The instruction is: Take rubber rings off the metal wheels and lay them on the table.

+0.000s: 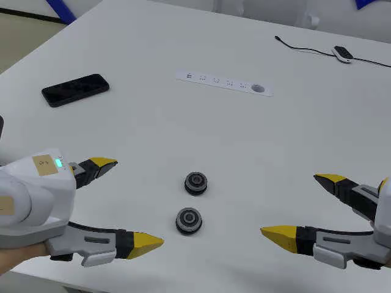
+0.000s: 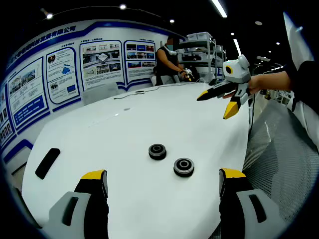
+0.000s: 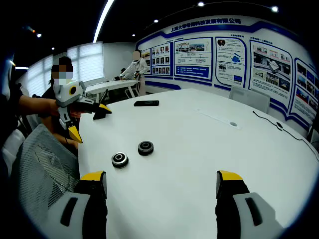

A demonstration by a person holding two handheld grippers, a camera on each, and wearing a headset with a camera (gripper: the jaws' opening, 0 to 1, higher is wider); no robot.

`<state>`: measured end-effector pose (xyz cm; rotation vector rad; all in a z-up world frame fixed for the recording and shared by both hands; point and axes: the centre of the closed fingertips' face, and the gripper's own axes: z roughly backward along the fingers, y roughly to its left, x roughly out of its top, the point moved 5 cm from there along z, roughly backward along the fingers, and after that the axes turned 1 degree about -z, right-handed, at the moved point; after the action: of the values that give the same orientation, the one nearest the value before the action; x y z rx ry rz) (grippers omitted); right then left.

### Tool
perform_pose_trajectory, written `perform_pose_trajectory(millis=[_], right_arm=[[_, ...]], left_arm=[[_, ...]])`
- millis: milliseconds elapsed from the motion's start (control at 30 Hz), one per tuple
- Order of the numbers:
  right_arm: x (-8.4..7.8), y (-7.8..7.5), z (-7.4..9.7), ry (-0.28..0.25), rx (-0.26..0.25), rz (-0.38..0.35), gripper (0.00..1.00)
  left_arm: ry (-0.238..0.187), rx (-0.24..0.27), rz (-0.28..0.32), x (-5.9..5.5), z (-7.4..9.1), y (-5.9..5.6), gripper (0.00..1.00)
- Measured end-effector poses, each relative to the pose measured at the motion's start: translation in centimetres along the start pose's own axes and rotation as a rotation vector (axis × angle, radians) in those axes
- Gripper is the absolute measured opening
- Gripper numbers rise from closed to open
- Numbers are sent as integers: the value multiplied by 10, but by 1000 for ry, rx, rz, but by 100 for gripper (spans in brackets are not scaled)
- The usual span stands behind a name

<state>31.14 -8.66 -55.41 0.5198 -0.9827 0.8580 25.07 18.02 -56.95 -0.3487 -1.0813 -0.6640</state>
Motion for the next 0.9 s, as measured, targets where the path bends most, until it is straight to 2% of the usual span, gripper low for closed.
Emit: perform_pose_trajectory(millis=[67, 467, 733, 900], right_arm=[[-1, -2, 1, 2, -14, -1, 93], [-5, -1, 6, 7, -19, -20, 92], [-2, 3, 5, -19, -7, -56, 91], [2, 1, 5, -32, 0, -75, 90]], left_arm=[[1, -2, 0, 0, 0, -1, 95], [-3, -15, 36, -3, 4, -2, 93], [-3, -12, 37, -5, 5, 2, 92], [12, -13, 27, -6, 3, 3, 92]])
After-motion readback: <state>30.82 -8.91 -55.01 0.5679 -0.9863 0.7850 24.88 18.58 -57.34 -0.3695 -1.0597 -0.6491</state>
